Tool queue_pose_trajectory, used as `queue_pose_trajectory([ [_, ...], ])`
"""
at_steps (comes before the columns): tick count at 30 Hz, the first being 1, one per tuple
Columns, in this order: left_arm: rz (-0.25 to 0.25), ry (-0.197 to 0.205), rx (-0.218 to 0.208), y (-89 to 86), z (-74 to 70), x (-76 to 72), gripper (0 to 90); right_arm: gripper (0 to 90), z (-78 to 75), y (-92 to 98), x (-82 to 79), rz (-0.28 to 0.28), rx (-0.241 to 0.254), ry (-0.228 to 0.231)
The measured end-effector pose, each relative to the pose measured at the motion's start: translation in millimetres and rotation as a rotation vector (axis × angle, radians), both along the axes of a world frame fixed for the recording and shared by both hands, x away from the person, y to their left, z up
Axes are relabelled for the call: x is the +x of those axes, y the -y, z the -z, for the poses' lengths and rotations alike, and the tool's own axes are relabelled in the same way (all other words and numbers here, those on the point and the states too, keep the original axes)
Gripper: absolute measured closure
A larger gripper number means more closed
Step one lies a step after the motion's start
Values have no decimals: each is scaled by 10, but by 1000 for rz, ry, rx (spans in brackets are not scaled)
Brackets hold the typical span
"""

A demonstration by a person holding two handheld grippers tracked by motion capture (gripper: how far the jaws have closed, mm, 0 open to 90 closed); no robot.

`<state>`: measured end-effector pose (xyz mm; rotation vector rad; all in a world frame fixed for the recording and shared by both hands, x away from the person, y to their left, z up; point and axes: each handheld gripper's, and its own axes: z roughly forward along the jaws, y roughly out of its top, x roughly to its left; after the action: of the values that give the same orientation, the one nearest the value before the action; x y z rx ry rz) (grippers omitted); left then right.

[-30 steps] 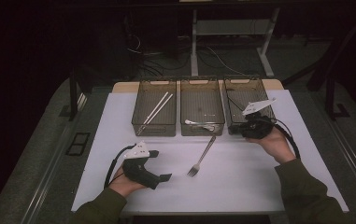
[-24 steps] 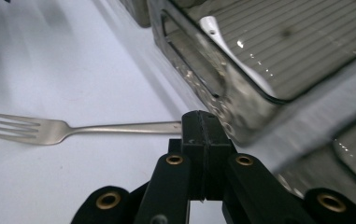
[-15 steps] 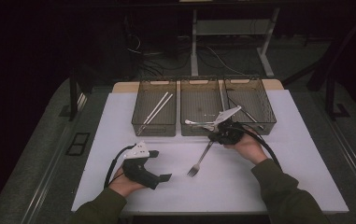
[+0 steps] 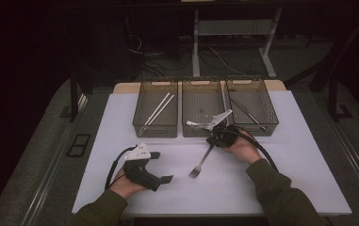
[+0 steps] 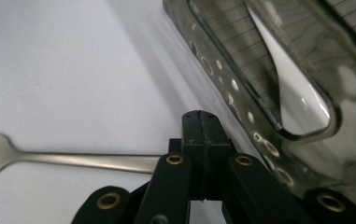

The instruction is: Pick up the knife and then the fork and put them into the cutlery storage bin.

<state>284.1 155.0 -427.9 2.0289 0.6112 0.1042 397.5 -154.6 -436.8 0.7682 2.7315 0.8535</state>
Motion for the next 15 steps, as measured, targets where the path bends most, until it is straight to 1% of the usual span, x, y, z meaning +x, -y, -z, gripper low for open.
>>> queue_pose_trajectory([
  [1,0,0,-1,0,2,1,0,900,-2,7,-5,-6,-2,-5],
  [6,-1,-1,-1,4,0,-4,0,900,-30,80,-56,-29,-48,-18],
  [10,-2,-1,-1,8,2,-4,0,900,-46,159,-120,-43,-63,-44],
  [11,-2,-1,0,9,2,-5,0,899,-52,181,-143,-48,-65,-56],
  [15,-3,-1,-2,9,1,-6,0,899,-66,251,-218,-74,-88,-74],
])
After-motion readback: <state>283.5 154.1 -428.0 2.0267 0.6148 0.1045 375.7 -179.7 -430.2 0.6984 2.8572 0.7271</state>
